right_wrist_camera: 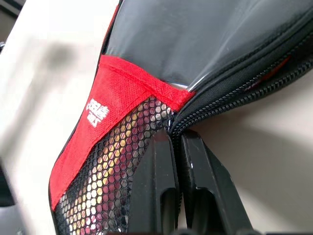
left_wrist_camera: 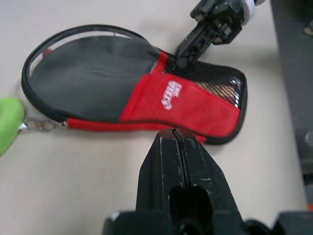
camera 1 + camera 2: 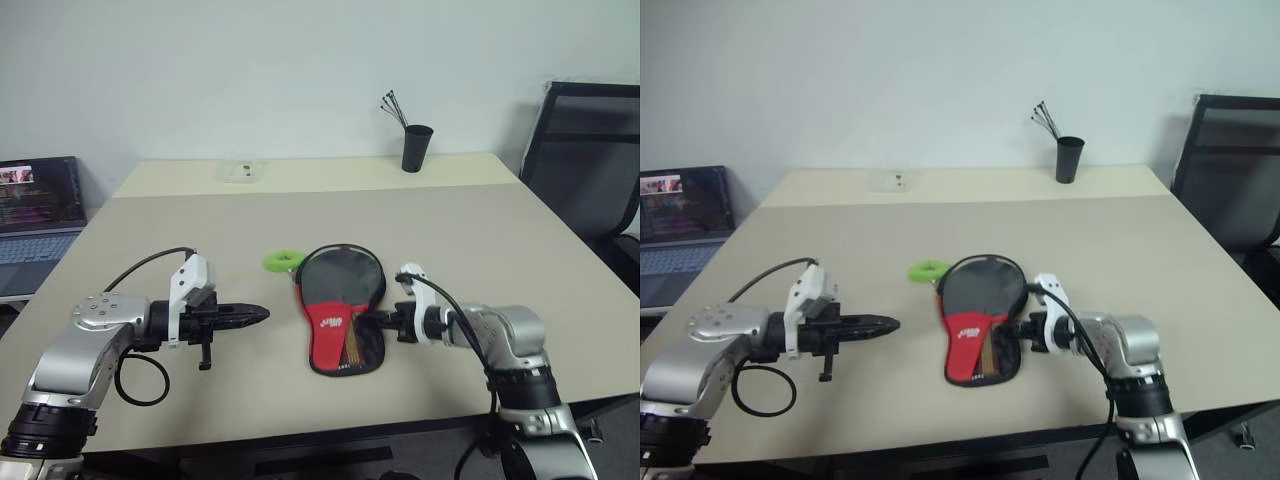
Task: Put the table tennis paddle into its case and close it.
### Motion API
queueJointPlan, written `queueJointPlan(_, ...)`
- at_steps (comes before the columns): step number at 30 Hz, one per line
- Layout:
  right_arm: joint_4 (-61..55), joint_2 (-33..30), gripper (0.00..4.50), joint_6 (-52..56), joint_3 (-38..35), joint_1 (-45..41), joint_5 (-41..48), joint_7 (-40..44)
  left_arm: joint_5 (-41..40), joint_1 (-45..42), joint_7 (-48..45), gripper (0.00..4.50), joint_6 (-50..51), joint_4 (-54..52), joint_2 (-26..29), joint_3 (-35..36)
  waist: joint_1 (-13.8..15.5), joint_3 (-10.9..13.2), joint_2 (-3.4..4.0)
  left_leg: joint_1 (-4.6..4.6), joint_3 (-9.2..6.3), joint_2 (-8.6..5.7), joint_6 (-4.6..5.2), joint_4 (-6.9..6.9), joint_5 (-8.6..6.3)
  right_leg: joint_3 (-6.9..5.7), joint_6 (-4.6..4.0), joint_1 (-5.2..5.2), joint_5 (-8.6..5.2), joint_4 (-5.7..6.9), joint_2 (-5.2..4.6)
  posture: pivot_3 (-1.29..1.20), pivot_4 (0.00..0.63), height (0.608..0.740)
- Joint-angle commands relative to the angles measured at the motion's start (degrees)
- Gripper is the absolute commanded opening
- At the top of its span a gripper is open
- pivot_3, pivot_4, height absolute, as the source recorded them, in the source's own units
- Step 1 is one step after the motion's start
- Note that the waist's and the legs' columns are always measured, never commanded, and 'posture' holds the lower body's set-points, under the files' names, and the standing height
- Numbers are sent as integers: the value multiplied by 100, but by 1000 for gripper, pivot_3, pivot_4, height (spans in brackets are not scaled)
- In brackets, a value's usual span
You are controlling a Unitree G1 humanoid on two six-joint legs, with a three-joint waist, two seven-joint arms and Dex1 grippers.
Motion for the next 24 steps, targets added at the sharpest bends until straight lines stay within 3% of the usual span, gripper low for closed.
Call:
queueJointPlan(1,-815,151,42,490,-168,298,350,-183,-182,-14,-86,0,92,-293,89,68,-9,0,0,0,-1,0,0,0,0,0,0,0,0,0,0,0,150,740)
queueJointPlan(13,-1366,-81,42,955,-567,788,590,-415,-181,-136,-177,0,180,-286,93,-30,4,0,0,-2,-7,-17,0,0,0,-4,0,3,-1,-3,6,0,150,740)
queueJointPlan(24,-1663,281,42,1197,-546,1020,690,-605,-150,-146,-100,0,162,-281,90,-26,3,-1,-1,-1,-11,-17,1,1,0,-5,1,5,-1,-3,6,0,150,740)
